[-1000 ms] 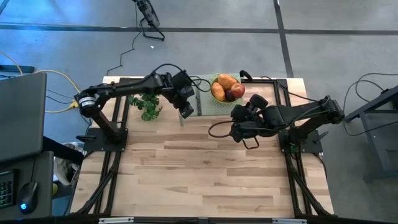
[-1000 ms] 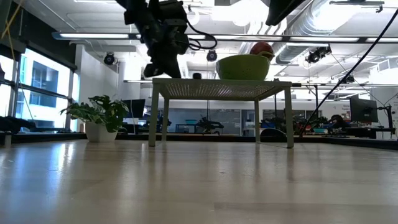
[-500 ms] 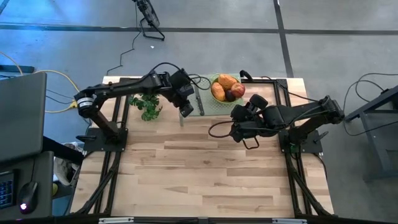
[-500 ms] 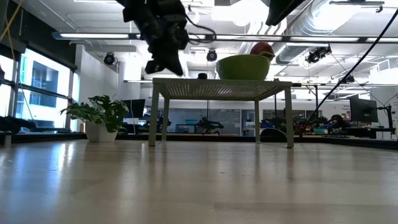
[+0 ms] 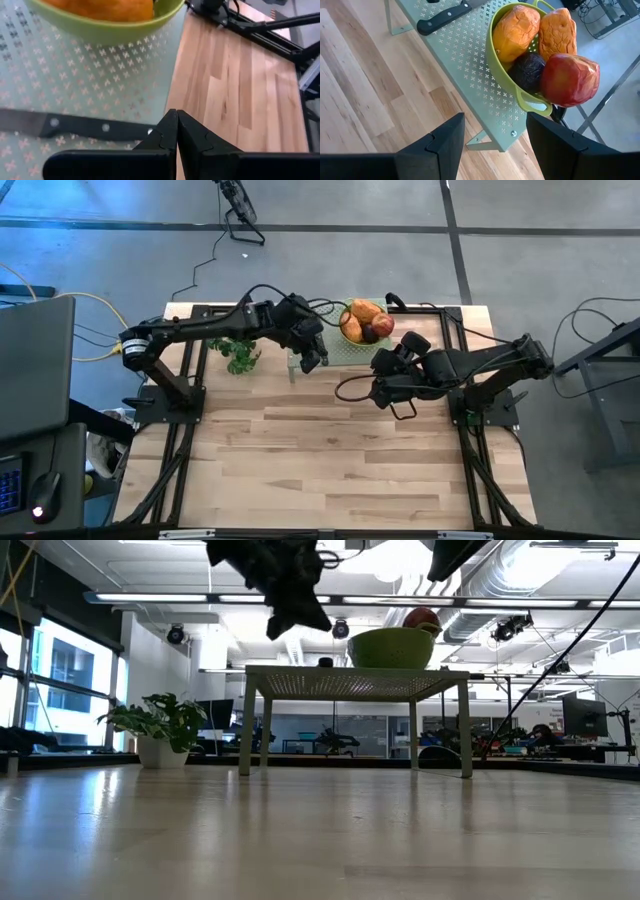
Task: Pick & Place Fruit
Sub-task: Put the knife on the top shelf to the left of the green strainer bowl
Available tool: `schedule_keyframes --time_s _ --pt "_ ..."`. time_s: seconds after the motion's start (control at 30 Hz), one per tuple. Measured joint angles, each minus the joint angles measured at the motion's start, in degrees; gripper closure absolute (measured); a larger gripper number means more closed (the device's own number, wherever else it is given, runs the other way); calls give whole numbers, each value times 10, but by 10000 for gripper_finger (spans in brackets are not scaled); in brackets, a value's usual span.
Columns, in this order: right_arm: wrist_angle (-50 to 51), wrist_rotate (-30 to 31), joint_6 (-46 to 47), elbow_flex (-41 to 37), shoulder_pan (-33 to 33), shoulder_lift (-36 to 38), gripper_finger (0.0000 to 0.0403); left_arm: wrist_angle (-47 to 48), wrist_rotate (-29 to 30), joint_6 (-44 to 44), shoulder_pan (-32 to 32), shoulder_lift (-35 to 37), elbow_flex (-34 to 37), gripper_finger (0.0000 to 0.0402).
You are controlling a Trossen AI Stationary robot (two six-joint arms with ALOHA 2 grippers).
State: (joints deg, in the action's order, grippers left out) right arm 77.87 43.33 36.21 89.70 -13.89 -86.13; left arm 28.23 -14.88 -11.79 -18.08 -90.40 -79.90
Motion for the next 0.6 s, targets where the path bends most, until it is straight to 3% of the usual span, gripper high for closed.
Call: schedule_keyframes --time_s 0.6 --pt "-1 0 0 0 0 0 197 -51 25 0 1 -57 0 401"
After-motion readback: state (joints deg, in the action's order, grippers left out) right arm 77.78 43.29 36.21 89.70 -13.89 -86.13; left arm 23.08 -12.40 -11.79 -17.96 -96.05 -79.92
